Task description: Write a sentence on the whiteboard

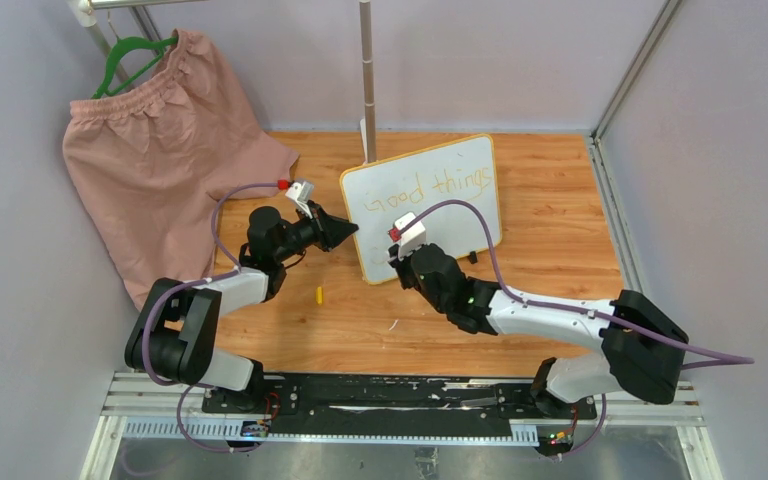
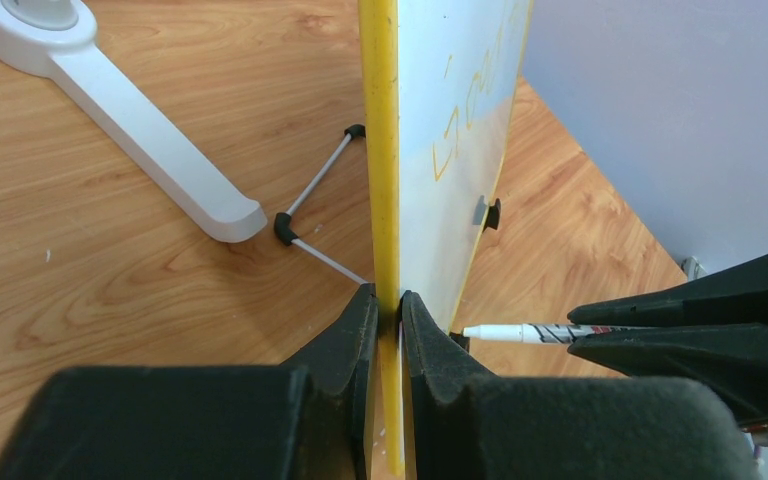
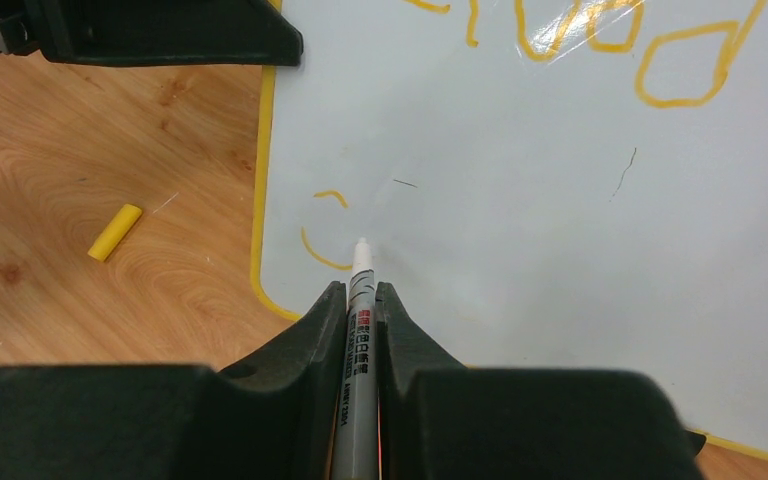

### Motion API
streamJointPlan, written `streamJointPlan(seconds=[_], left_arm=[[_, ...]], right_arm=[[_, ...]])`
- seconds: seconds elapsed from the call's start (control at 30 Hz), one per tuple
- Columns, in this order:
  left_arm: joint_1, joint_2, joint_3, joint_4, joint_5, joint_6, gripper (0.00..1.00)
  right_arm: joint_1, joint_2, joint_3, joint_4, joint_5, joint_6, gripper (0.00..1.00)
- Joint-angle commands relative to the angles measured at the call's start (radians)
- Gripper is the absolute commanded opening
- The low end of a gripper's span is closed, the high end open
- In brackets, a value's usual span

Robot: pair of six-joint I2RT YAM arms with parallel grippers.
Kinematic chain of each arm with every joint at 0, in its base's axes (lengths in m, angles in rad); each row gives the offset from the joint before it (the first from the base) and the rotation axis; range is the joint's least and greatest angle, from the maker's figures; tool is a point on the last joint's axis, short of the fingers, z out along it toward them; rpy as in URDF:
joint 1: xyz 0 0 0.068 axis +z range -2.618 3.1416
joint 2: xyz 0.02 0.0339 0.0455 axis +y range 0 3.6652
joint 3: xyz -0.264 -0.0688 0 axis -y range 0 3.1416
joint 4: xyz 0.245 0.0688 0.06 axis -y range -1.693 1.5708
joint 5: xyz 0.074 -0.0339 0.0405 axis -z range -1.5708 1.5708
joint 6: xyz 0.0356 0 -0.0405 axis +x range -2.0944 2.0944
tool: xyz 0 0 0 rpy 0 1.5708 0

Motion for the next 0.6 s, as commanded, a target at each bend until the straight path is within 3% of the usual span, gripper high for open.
streamJointPlan(seconds=[0.0, 0.57], left_arm=[[-0.011, -0.012, 0.020, 0.010, -0.002, 0.034, 0.01], [-0.015, -0.014, 0.020, 0.009, -0.003, 0.034, 0.00]], right_arm=[[-0.010, 0.004, 0.009, 0.028, -0.026, 0.004, 0.00], [-0.033, 0.088, 0.053, 0.040, -0.027, 0.023, 0.00]])
